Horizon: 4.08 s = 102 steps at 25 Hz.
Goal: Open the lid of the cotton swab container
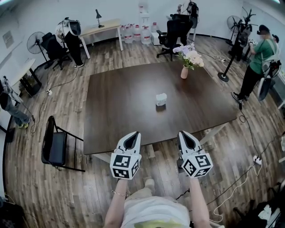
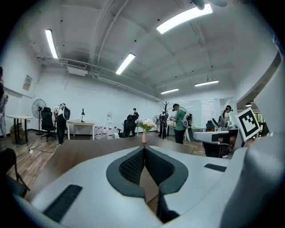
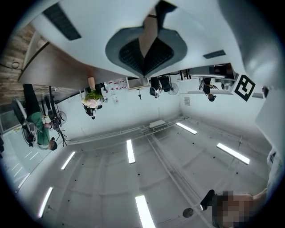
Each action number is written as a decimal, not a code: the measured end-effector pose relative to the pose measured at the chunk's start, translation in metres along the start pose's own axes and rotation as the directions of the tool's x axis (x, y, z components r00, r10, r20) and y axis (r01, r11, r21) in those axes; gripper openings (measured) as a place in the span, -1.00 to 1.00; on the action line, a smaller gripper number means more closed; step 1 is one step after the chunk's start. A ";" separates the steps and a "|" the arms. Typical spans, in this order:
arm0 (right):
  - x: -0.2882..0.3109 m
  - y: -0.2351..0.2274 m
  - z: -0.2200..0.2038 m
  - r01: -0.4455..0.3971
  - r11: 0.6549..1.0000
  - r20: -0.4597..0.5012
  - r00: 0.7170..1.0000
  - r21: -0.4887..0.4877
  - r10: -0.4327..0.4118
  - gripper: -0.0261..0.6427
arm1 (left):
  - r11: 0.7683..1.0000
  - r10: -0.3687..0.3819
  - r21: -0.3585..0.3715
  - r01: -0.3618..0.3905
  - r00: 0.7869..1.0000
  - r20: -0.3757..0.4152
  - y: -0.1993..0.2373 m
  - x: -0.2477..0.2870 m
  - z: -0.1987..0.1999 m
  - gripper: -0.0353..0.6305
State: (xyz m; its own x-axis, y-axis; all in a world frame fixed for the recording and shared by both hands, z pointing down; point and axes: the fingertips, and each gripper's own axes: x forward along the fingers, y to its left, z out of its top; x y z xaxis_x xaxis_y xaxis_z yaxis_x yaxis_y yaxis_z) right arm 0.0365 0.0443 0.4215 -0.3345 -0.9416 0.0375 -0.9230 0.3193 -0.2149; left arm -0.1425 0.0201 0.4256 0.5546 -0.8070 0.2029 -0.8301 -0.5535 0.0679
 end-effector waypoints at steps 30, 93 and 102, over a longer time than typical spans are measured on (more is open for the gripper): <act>0.177 -0.141 0.022 -0.087 0.996 -0.072 0.993 0.028 0.089 -0.86 | 0.997 0.049 -0.049 -0.053 0.996 -0.068 0.042 0.196 0.012 -0.82; 0.278 -0.231 -0.055 -0.103 0.988 -0.261 0.956 0.119 0.131 -0.86 | 0.927 -0.282 0.092 0.363 0.838 -0.467 0.036 0.385 -0.135 -0.10; 0.283 -0.217 -0.045 -0.167 0.980 -0.248 0.950 0.113 0.190 -0.86 | 0.931 -0.300 0.047 0.361 0.835 -0.461 0.029 0.372 -0.108 -0.10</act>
State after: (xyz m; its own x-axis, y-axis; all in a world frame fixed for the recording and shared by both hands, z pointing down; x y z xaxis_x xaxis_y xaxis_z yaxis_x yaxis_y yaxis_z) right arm 0.1336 -0.2870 0.5231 -0.5407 -0.8072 0.2369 -0.8268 0.4580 -0.3266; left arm 0.0338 -0.2738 0.6081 0.6861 -0.4128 0.5990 -0.5701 -0.8166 0.0902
